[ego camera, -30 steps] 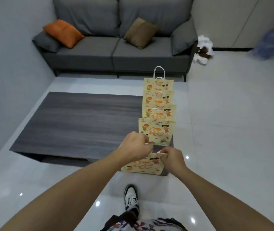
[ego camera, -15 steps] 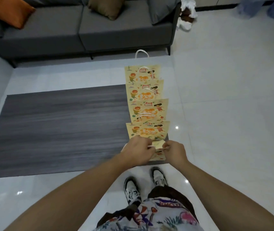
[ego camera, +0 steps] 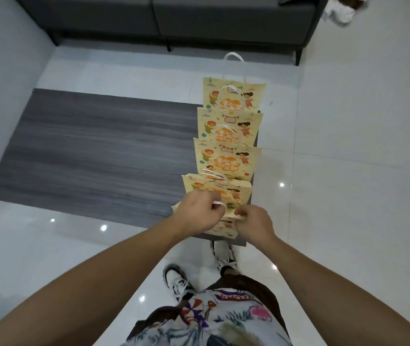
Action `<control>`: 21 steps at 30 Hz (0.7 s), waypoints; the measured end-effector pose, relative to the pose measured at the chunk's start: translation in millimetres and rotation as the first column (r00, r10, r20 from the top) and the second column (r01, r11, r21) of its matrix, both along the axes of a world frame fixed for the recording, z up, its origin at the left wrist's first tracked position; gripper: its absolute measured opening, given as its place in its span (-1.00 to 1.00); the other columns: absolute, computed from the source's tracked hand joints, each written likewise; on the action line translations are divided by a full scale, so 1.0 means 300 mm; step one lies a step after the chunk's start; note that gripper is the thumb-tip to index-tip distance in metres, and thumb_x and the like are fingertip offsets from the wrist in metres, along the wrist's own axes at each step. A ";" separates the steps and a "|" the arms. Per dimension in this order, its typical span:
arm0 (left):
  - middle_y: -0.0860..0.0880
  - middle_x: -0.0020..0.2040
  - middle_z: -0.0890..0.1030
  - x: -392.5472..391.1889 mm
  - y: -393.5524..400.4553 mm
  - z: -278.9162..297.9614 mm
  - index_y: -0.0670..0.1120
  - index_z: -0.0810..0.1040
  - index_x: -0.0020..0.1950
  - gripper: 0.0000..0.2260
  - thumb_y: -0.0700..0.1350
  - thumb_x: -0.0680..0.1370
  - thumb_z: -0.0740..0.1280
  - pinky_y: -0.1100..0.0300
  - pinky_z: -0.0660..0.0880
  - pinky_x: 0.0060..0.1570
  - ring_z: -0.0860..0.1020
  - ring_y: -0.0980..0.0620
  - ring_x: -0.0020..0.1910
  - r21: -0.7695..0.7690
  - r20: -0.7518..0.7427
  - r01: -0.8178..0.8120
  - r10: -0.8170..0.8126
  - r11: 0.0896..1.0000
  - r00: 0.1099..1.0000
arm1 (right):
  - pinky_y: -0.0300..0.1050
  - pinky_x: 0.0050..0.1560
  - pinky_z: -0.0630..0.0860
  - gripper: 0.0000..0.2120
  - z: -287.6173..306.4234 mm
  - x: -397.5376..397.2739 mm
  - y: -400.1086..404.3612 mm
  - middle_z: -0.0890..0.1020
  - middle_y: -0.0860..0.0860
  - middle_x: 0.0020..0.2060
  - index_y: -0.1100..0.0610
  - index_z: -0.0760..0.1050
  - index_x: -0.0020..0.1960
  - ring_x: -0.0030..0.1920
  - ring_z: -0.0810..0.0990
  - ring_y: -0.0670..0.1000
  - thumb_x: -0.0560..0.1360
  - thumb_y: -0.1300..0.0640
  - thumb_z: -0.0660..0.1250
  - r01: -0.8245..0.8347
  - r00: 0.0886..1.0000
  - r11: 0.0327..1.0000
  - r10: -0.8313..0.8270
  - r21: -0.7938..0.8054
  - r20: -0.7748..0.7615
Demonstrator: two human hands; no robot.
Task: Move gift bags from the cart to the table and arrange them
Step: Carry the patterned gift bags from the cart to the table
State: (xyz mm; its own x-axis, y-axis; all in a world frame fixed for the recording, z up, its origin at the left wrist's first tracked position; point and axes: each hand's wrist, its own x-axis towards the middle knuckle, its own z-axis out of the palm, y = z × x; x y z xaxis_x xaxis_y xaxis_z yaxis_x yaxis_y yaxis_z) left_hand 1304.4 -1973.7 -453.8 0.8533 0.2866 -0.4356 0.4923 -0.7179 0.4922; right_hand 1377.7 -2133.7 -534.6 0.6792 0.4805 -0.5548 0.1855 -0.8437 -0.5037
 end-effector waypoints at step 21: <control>-0.02 0.17 0.57 -1.216 -0.008 0.290 -0.01 0.58 0.21 -0.73 0.08 0.59 0.30 0.01 0.50 0.17 0.53 -0.05 0.17 0.137 0.291 -0.790 0.738 0.597 0.608 | -0.01 0.16 0.51 -0.70 0.511 -0.755 0.508 0.67 0.08 0.13 0.12 0.63 0.21 0.17 0.61 0.14 0.54 0.02 0.39 -0.758 0.638 0.606 0.610 0.242 0.470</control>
